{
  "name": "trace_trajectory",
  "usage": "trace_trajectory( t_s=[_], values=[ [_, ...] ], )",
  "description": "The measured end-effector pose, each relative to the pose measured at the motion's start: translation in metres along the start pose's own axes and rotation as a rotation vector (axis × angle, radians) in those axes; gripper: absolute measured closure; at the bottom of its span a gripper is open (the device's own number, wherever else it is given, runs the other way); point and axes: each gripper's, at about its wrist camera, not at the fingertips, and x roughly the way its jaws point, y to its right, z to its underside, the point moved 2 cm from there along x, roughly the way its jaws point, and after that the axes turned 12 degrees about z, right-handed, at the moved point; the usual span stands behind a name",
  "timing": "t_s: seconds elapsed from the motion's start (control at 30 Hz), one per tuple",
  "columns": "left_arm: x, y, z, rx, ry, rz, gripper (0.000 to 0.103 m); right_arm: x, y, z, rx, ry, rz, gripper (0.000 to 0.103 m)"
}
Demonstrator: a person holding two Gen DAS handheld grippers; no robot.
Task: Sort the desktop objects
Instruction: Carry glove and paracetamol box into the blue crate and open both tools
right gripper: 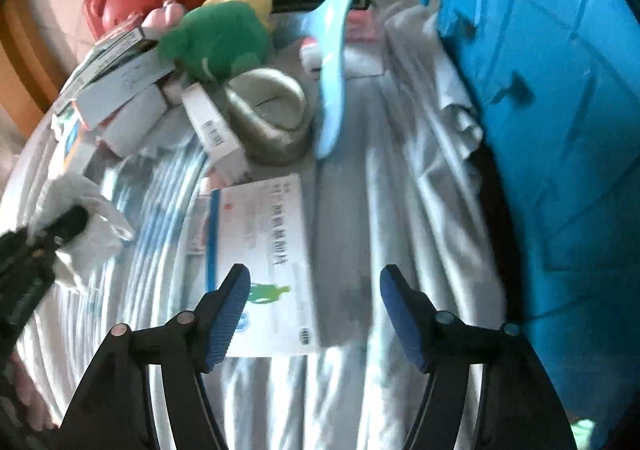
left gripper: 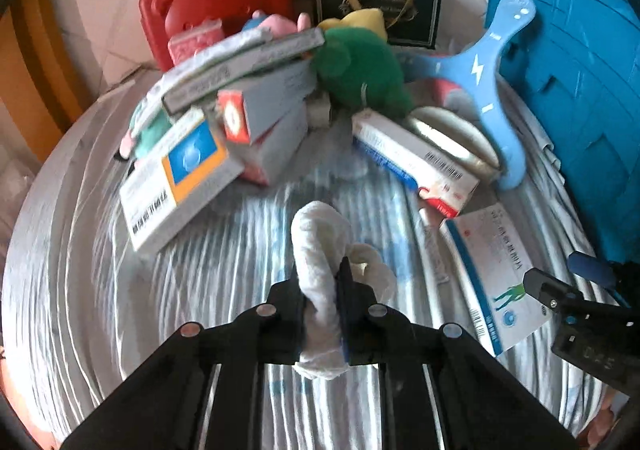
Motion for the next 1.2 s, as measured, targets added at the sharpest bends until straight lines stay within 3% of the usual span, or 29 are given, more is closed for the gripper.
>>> trace_trajectory(
  t_s=[0.1,0.33,0.4,0.5,0.67,0.83,1.0,1.2],
  values=[
    [0.007,-0.006,0.007,-0.008,-0.022,0.001,0.09,0.003,-0.015,0.001,-0.036,0.008,-0.014,0.026],
    [0.011,-0.013,0.013,-0.021,-0.036,0.008,0.09,0.037,-0.047,-0.003,-0.139,-0.037,0.035,0.026],
    [0.005,-0.014,0.012,-0.021,-0.03,0.008,0.09,0.044,-0.048,-0.005,-0.147,-0.06,0.038,0.031],
    [-0.007,-0.015,0.007,-0.023,-0.005,0.002,0.09,0.03,-0.05,-0.009,-0.169,-0.025,0.047,0.031],
    [-0.049,-0.008,-0.015,-0.036,0.095,0.001,0.09,-0.036,-0.046,-0.021,-0.17,0.107,-0.007,0.031],
    [-0.112,0.021,-0.045,-0.015,0.249,0.01,0.09,-0.128,-0.023,-0.047,-0.136,0.312,-0.05,0.031],
    [-0.183,0.077,-0.075,0.032,0.419,0.031,0.09,-0.221,0.026,-0.07,-0.064,0.507,-0.065,0.031],
    [-0.231,0.17,-0.1,0.098,0.522,0.099,0.09,-0.29,0.106,-0.069,0.013,0.637,-0.026,0.031]
  ],
)
